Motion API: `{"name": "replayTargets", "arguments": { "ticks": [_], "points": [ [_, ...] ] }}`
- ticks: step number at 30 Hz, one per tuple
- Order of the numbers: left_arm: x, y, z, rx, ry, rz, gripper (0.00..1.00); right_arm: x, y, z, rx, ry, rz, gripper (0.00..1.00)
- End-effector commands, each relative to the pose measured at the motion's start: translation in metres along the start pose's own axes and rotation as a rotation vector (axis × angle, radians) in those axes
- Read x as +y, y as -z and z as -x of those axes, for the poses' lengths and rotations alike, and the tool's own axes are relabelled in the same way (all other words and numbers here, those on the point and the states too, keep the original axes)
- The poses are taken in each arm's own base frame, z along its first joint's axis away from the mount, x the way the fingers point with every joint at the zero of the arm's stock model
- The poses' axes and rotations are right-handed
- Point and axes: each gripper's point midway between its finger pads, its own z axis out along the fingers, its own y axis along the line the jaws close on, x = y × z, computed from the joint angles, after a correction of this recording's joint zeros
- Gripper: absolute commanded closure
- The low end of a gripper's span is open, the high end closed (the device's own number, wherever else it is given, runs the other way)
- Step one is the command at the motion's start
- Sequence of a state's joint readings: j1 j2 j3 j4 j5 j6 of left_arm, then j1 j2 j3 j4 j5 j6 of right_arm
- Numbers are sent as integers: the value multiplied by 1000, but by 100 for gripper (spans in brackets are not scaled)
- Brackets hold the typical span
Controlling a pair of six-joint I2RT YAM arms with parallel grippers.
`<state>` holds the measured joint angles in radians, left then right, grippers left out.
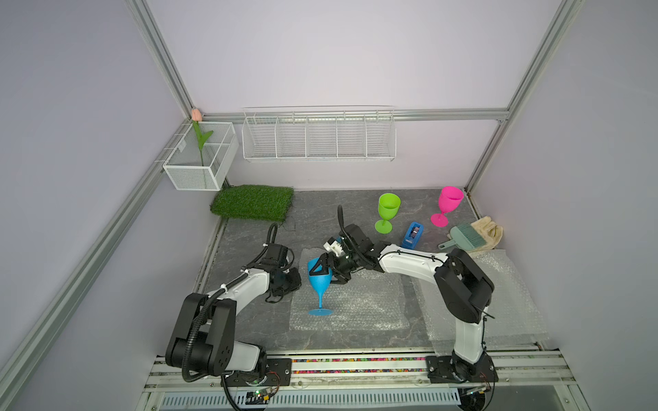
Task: Wrap wine glasses in bubble wrap
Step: Place the wine glass on the bubble wrap, then wrap the wine glass in bubble wrap.
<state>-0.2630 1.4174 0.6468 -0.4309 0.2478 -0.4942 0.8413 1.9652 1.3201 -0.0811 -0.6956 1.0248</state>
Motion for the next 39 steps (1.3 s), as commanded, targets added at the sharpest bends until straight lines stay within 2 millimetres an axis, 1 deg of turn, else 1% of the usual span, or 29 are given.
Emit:
{"name": "replayTargets", "arguments": {
  "ticks": [1, 3, 6, 11, 13, 15, 17, 19, 20, 21, 25, 33, 36, 38, 39],
  "points": [
    [5, -6, -12, 39, 12, 7, 84, -8, -17, 7, -9, -48, -22, 40],
    [5, -6, -12, 36, 10, 5, 89, -18, -24, 8, -11, -52, -59, 41],
    [2, -4, -11, 31, 4, -8, 94, -31, -35, 10, -9, -67, -85, 41],
    [1, -3, -11, 32, -6, -18, 97, -50, -46, 10, 4, -69, -154, 40],
    [-1, -2, -10, 28, -8, -25, 98, -61, -46, 9, 6, -73, -195, 35],
    [-3, 0, -10, 25, -11, -33, 99, -67, -44, 9, 5, -73, -234, 23],
    [-4, 2, -9, 20, -13, -36, 99, -66, -39, 9, -1, -61, -252, 14],
    [-5, 4, -7, 12, -17, -37, 99, -60, -33, 9, -12, -52, -256, 3],
    [-5, 5, -7, 11, -19, -38, 99, -56, -30, 9, -17, -46, -256, 11],
    [-5, 6, -7, 7, -18, -37, 99, -52, -26, 9, -23, -40, -252, 11],
    [-5, 7, -6, 3, -19, -36, 99, -36, -12, 9, -37, -18, -237, 12],
    [-7, 11, -5, -1, -23, -37, 100, -17, 12, 4, -46, 11, -227, 11],
    [-10, 16, -3, -10, -26, -42, 100, -15, 21, 3, -59, 22, -235, 11],
    [-12, 21, -1, -17, -31, -48, 100, -18, 28, 3, -71, 27, -251, 11],
    [-14, 23, 0, -22, -33, -55, 100, -21, 31, 2, -76, 30, -262, 9]
  ]
}}
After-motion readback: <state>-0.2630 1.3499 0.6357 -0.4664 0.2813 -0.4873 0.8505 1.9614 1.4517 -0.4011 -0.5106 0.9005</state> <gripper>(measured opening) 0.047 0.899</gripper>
